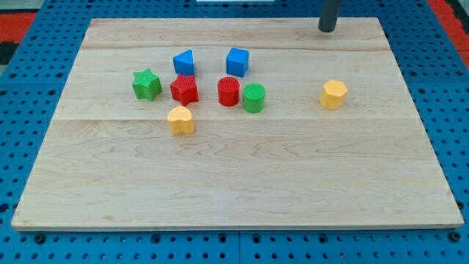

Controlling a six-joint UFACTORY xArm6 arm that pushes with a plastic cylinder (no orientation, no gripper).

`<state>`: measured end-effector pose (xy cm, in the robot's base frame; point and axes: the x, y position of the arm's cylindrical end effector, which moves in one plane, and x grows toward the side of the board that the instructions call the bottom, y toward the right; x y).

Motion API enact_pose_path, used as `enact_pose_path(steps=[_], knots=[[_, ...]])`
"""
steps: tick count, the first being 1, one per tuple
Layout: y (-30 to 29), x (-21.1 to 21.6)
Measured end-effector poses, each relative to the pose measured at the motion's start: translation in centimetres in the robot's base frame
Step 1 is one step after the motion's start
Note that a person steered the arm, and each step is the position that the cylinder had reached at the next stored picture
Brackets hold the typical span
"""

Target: Point your arm at the blue cube

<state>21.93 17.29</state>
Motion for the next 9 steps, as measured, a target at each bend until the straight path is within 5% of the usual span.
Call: enact_pose_path(steps=[5,9], knots=[[4.5,-0.1],[-17.5,5.9]])
